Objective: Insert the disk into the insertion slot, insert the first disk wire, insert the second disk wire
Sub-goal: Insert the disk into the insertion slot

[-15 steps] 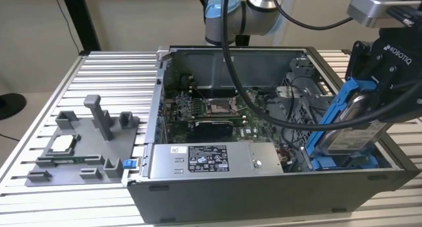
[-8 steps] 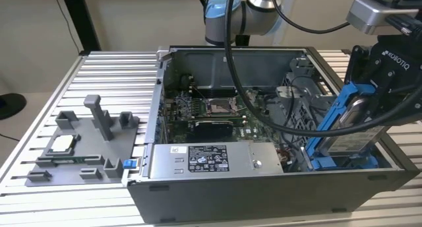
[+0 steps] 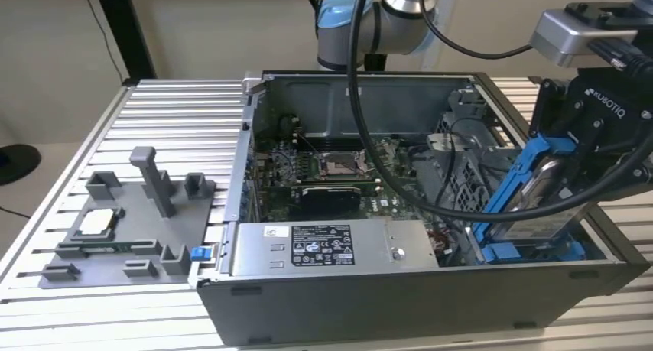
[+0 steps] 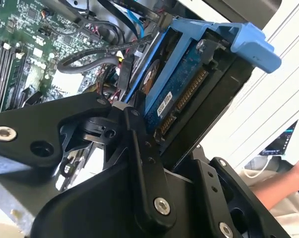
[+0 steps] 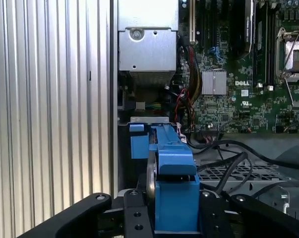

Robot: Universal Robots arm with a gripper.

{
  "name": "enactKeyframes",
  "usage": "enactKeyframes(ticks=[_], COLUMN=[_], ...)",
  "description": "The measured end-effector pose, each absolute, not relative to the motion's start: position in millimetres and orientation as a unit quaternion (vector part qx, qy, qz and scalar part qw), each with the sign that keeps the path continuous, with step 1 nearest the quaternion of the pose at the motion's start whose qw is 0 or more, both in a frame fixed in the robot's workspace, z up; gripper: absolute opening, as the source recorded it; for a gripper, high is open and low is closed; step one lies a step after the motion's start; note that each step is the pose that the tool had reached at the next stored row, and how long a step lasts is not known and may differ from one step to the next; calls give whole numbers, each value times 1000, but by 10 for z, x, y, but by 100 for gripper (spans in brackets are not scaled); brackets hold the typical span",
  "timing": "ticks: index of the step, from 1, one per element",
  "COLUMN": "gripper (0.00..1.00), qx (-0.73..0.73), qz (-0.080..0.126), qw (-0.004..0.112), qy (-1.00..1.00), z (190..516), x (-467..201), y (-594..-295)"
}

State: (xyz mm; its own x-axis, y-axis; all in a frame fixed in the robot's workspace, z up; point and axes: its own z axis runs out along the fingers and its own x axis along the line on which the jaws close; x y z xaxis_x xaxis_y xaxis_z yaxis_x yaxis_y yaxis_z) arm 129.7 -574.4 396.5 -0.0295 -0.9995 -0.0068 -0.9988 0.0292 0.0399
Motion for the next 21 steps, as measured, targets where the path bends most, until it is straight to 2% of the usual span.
enactKeyframes(ticks=[11,12,21], gripper=[0,100,100], qx=[697,697,697], qz=[-17,-17,-17], qw=[11,11,11], qy=[-717,-717,-717], z=[3943,3942,3954], x=[1297,1297,1297], y=[-5744,-5744,-5745])
